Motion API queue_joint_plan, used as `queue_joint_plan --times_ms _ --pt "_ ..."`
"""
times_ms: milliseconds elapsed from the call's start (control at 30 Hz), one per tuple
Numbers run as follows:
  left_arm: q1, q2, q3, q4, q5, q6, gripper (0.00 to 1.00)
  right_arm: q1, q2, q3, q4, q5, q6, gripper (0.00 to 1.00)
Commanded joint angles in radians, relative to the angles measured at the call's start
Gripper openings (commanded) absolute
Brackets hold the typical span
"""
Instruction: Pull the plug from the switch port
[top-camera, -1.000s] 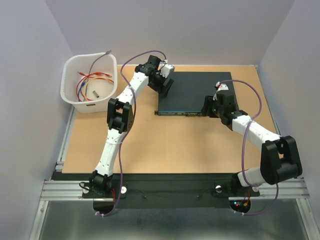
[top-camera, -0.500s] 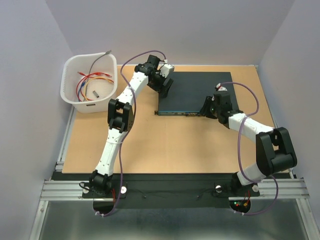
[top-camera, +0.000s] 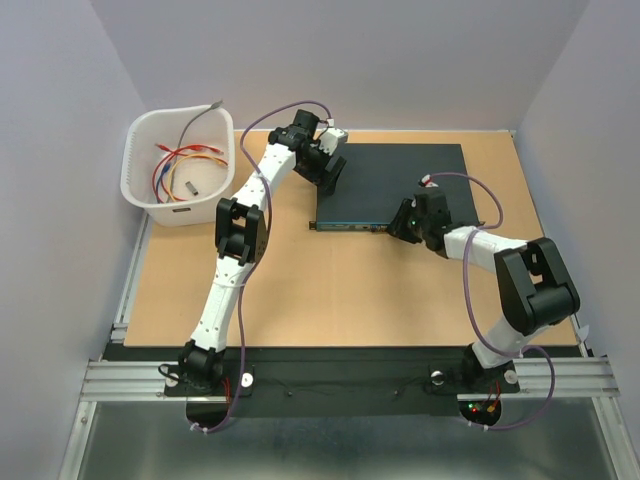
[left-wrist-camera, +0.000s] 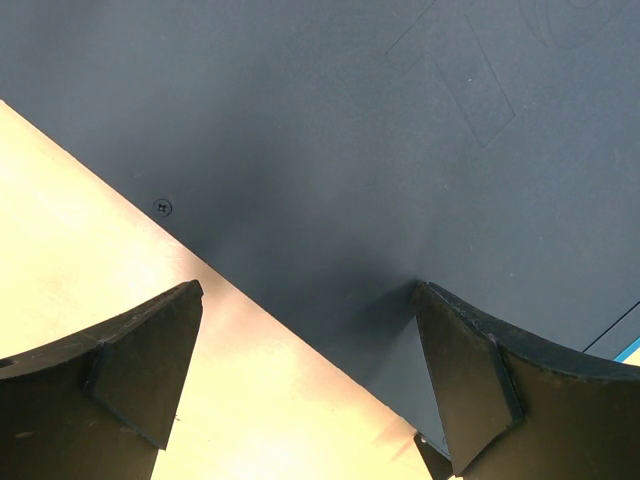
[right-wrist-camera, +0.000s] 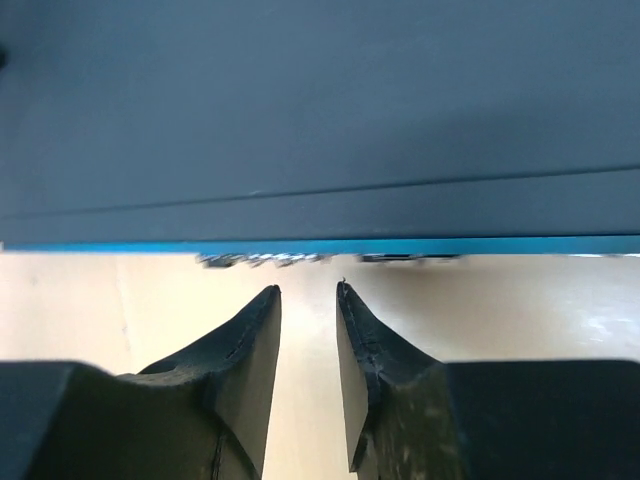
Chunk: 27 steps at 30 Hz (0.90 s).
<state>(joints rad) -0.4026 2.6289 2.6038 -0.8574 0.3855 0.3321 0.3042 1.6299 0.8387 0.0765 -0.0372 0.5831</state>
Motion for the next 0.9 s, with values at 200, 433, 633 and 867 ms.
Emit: queue_joint_plan --times_ms 200,433,633,867 --pt "0.001 0.02 0.038 -0.022 -0.002 0.012 0.99 0.019 -0.002 0.028 0.066 0.022 -0.049 0.35" --pt "0.001 0.016 0.038 -0.022 -0.007 0.015 0.99 0.019 -0.007 0.04 0.066 0.062 -0.112 0.39" --pt "0.001 0.02 0.033 -0.02 -0.005 0.013 0.99 0.019 0.019 0.069 0.078 0.059 -0.144 0.38" --pt "0.001 0.016 0.035 -0.019 -0.01 0.015 0.99 0.021 0.042 0.083 0.092 0.042 -0.177 0.38"
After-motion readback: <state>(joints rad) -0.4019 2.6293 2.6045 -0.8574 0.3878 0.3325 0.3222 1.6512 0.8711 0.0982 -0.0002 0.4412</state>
